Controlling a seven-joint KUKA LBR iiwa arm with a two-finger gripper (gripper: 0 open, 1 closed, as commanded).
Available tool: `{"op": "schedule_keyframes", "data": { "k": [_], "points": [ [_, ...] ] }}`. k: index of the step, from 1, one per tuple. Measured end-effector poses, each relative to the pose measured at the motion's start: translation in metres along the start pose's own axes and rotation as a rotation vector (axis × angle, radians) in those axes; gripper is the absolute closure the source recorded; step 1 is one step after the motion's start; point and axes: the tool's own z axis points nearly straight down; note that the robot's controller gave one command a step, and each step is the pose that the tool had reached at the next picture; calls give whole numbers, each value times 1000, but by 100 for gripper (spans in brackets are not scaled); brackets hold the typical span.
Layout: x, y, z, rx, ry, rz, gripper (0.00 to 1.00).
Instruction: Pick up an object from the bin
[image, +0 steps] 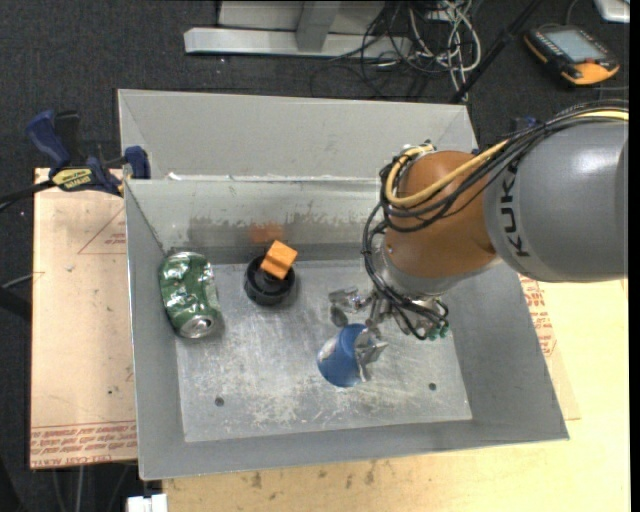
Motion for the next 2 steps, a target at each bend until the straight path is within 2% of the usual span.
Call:
{"op": "schedule_keyframes", "data": {
  "k": [2],
  "points": [
    [0,0,0,0,0,0,100]
  ]
}}
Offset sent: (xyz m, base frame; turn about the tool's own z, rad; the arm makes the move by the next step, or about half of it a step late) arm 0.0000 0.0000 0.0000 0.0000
